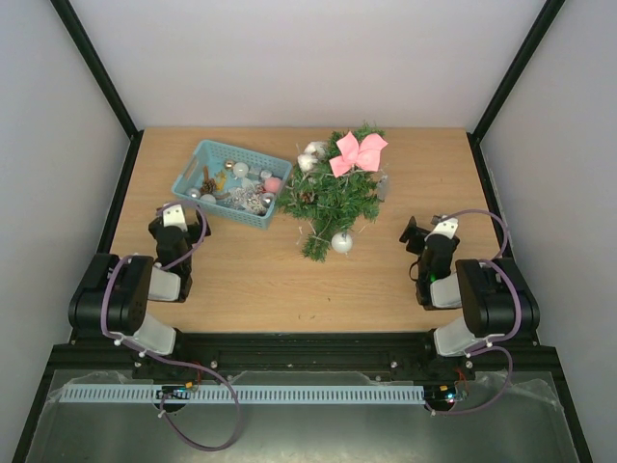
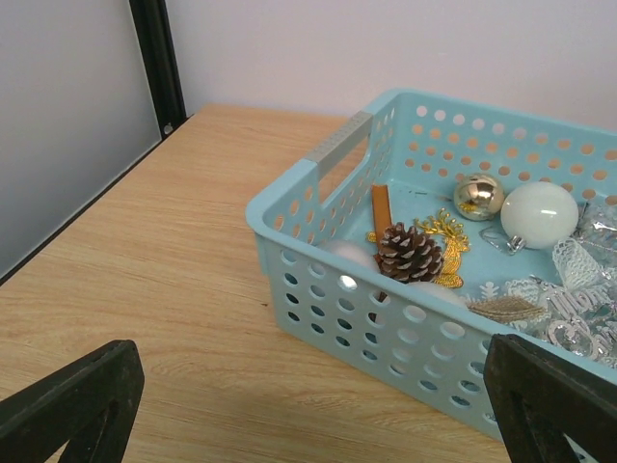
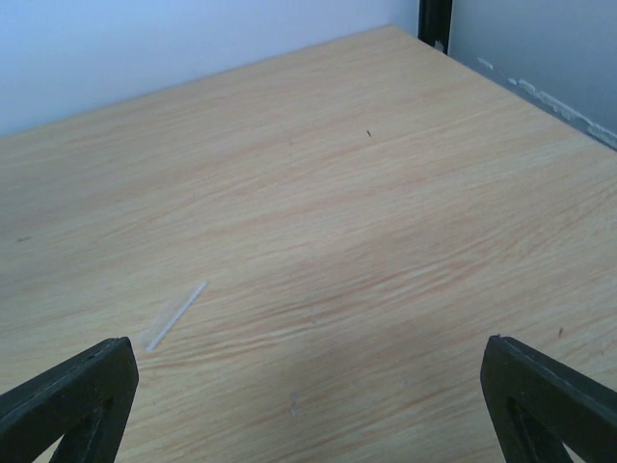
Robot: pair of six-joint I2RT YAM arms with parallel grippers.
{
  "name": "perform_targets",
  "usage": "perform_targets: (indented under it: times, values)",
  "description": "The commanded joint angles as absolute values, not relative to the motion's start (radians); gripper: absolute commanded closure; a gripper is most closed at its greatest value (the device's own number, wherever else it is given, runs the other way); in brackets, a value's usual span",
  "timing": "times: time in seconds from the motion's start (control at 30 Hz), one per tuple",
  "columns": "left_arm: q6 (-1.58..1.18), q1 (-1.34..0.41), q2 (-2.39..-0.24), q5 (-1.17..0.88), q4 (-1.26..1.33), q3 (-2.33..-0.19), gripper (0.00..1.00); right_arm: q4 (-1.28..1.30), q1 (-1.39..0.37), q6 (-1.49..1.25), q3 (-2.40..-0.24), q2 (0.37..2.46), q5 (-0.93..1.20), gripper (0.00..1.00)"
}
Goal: Decorate the small christmas tree
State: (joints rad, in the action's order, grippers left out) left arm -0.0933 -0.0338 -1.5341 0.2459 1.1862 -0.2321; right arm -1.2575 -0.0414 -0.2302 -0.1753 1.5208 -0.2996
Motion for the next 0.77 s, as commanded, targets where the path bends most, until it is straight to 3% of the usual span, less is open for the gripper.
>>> perform_targets:
  times: [0.0, 0.57, 0.73]
  values:
    - [-0.090, -0.022, -1.540, 0.222, 1.263, -0.237, 0.00, -1.384, -0.049, -0.193, -0.166, 1.527, -0.308, 0.01]
    - [-0.086, -0.021, -1.534, 0.216, 1.282, -0.225, 0.00, -1.328, -0.054, -0.195, -0.198, 1.530, -0.328, 0.01]
    - [-0.086, -0.021, -1.534, 0.216, 1.282, -0.225, 0.01, -1.297, -0.054, -0.154, -0.215, 1.532, -0.232, 0.01]
